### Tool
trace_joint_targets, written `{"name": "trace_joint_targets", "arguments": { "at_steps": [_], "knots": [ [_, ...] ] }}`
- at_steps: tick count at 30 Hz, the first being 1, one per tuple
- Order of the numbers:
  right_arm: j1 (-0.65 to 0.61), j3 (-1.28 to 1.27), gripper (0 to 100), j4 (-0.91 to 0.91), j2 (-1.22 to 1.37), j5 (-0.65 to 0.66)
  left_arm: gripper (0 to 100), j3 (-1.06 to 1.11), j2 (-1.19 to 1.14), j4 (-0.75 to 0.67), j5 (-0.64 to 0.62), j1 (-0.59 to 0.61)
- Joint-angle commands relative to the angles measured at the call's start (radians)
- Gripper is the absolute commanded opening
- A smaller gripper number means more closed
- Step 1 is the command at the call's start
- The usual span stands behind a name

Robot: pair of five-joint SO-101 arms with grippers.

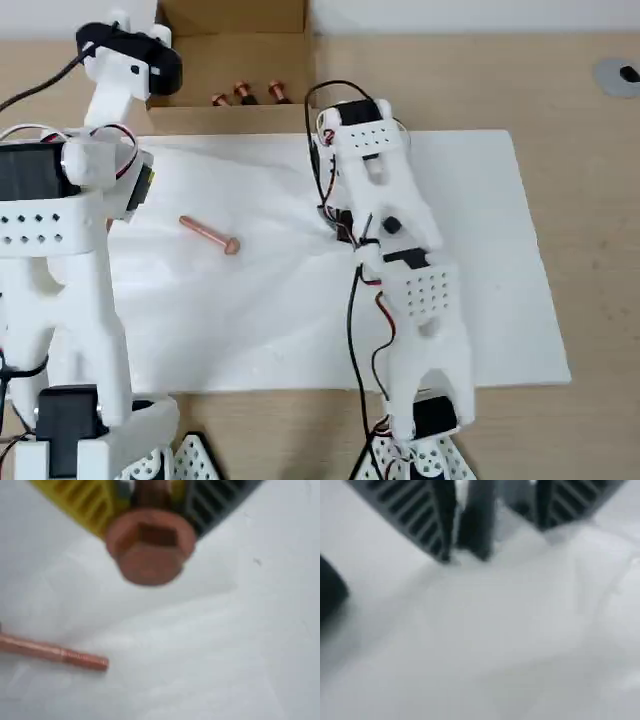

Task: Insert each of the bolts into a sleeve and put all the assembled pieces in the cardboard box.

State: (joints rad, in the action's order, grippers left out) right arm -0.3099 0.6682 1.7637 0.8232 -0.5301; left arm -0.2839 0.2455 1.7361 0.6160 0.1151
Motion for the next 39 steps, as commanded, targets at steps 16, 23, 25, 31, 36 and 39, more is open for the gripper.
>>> {"name": "trace_joint_targets", "arguments": {
  "at_steps": [16,23,25,31,36,39],
  "knots": [
    [-0.082,-0.005,18.8,0.018,-0.196,0.083,1,-0.014,0.042,0.009,0.008,0.000],
    [-0.050,0.004,18.8,0.018,-0.071,0.078,1,-0.015,0.042,0.009,0.009,0.000],
    [-0.028,0.004,18.8,0.017,-0.044,0.077,1,-0.015,0.042,0.009,0.009,0.000],
    [0.027,0.005,12.9,-0.005,0.008,0.078,1,-0.015,0.042,0.009,0.009,0.000],
    [0.033,0.005,1.4,-0.006,0.015,0.078,1,-0.015,0.042,0.009,0.009,0.000],
    [0.031,0.013,1.0,-0.006,0.010,0.077,1,-0.015,0.042,0.009,0.009,0.000]
  ]
}}
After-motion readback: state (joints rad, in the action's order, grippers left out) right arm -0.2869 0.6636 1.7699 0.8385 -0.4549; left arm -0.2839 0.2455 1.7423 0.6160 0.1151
